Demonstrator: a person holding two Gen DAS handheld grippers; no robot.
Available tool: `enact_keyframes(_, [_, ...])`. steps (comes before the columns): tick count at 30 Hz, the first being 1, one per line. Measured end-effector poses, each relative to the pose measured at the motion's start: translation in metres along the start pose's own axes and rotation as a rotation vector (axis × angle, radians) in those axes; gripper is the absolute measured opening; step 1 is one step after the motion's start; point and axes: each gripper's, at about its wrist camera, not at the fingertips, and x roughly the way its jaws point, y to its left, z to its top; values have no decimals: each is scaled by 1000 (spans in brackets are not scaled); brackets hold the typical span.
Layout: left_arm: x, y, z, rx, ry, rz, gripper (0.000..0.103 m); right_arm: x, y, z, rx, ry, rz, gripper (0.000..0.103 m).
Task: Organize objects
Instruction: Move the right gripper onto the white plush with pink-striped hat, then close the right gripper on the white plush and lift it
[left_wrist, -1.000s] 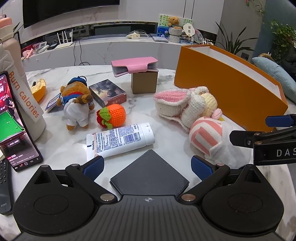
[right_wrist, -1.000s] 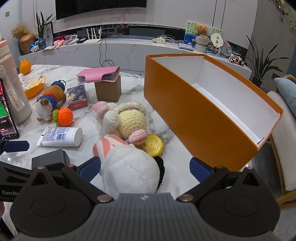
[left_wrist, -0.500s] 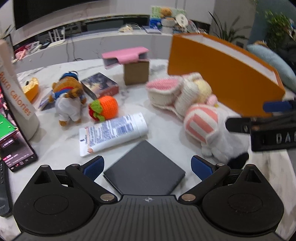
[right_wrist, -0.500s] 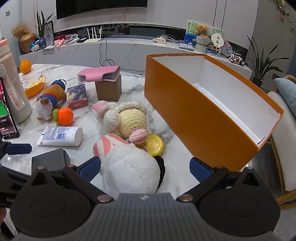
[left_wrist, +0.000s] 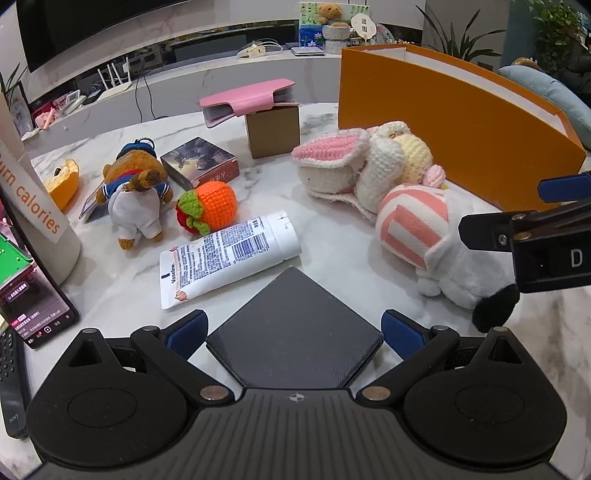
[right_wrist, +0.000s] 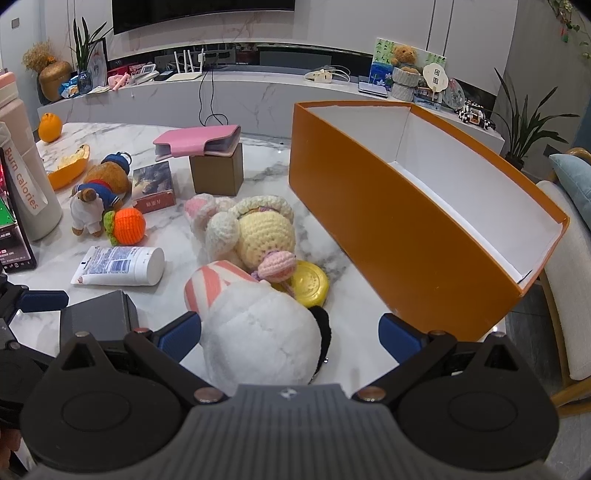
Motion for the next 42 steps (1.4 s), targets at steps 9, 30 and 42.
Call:
enact_keyframes(9, [9,-3,-1,-7,1,16,103,12,2,-3,-14,22,-1,102])
enact_keyframes(30, [8,-4,-11,-10,-18,3,103,49,11,-4,-48,124,95,100])
enact_keyframes(42, [5,-5,-10,2,-10,-48,103,43,11,-6,-71,109,119,86])
